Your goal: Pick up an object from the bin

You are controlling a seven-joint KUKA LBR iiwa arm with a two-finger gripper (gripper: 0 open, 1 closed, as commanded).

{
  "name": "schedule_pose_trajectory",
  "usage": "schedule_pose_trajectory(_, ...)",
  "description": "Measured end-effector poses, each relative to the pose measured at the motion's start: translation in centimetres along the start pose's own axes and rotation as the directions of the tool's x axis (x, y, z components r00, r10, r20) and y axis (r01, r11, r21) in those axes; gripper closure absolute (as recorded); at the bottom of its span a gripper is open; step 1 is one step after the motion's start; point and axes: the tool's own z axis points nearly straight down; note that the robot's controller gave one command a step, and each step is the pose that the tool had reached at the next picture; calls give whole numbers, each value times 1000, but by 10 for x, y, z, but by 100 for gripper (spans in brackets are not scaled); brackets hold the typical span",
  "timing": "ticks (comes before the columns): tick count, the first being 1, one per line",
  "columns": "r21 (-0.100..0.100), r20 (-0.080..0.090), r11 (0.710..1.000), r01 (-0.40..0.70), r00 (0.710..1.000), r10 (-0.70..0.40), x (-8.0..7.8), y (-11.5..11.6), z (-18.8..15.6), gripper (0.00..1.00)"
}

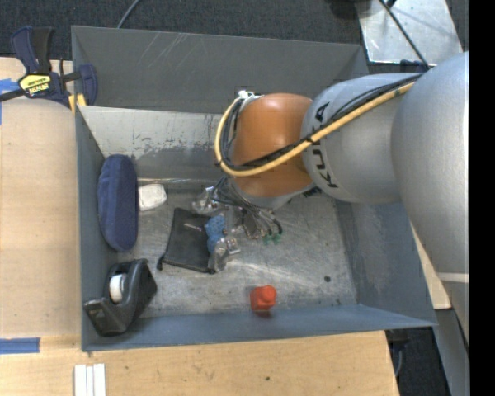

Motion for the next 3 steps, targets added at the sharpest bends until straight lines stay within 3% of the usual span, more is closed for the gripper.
schedule_pose_trajectory(1,0,3,1000,-2,1000,2,-1,-1,-2,100)
schedule_pose_trajectory(2,3,14,998,62,998,-62,-3,-9,-139,100)
schedule_pose_trajectory(3,1,6,998,61,998,-61,-1,-9,-134,0)
